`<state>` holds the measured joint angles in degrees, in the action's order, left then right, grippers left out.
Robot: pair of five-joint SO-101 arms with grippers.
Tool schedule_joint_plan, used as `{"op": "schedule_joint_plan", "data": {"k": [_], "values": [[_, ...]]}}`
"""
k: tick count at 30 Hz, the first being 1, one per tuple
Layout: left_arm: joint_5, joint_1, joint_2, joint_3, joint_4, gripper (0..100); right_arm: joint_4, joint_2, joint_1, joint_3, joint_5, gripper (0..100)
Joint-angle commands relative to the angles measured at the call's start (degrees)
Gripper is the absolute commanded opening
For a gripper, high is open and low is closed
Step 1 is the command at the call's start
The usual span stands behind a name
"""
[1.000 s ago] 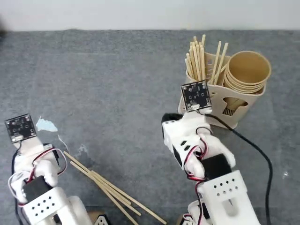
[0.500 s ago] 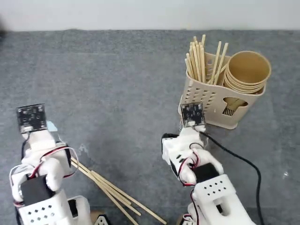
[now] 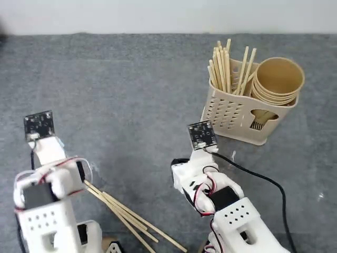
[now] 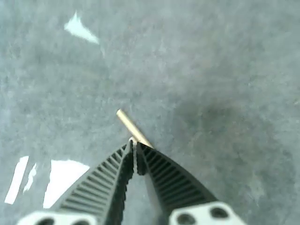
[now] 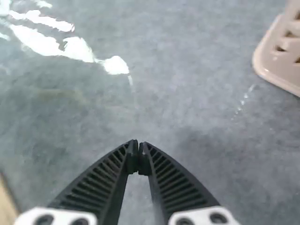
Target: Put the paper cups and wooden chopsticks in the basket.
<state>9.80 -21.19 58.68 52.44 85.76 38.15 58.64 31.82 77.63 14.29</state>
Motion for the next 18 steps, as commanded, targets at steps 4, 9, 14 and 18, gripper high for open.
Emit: {"op": "schedule_joint_plan", "data": {"k": [4, 9, 14, 18], "values": [[0.44, -7.82, -16.44, -12.26, 3.60, 1, 10.15, 0.84, 12.26, -12.31, 0.44, 2.4], [0.26, -16.35, -25.14, -20.44, 3.52, 1, 10.51, 0.48, 25.36, -13.01, 0.35, 10.7], [0.26, -19.16, -31.65, -23.43, 3.34, 1, 10.24, -7.34, 31.96, -16.26, 1.41, 11.6], [0.26, -19.16, -35.16, -23.60, 3.25, 1, 10.24, -20.62, 36.70, -23.12, 4.04, 12.4]]}}
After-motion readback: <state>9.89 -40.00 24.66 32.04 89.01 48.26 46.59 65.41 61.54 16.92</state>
